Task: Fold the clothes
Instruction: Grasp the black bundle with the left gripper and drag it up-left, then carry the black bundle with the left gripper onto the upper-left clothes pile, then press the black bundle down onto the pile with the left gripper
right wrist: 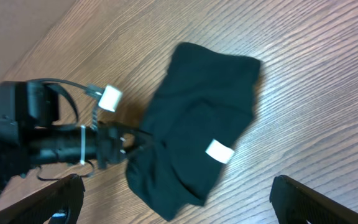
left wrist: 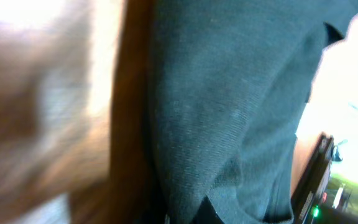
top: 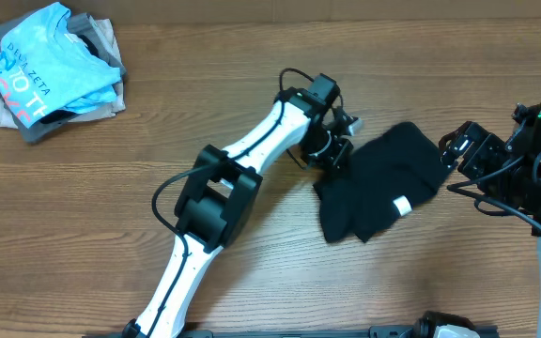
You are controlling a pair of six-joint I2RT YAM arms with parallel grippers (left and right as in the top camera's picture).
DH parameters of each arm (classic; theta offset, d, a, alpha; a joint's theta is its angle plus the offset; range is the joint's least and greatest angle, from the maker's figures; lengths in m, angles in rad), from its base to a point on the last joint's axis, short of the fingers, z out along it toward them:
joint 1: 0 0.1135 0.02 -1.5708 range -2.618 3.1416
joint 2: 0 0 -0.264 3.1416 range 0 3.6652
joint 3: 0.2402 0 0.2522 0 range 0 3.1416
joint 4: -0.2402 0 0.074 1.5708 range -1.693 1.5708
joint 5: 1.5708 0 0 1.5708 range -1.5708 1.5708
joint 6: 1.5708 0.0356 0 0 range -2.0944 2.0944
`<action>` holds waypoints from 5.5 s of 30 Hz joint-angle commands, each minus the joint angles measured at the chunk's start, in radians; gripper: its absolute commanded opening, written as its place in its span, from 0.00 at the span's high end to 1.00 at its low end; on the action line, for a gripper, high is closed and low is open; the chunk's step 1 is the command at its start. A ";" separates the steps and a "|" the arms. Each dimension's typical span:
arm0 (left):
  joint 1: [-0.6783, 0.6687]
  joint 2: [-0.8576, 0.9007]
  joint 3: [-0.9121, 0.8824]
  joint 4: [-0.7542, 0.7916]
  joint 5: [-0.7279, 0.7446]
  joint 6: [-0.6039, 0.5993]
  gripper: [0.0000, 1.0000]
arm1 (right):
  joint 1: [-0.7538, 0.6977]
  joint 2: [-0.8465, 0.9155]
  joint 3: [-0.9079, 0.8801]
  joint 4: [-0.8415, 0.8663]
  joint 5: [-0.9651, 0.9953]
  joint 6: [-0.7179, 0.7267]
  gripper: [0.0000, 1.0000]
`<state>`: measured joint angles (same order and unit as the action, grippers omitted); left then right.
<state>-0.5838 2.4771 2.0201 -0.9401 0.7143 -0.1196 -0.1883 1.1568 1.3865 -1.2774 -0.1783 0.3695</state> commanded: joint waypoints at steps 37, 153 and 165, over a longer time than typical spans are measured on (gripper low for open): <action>0.519 0.021 -0.004 0.034 -0.236 -0.066 0.00 | -0.003 0.085 0.022 0.010 0.019 -0.031 0.00; 1.141 0.021 0.544 -0.035 -0.560 0.137 0.33 | -0.004 0.084 0.022 -0.068 -0.048 -0.029 0.00; 1.154 -0.075 0.550 -0.051 -0.685 -0.032 0.43 | -0.004 0.084 0.022 -0.067 -0.048 -0.031 0.00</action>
<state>0.5625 2.4966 2.5664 -0.9894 0.1467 -0.0746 -0.1883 1.2411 1.3865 -1.3472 -0.2211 0.3431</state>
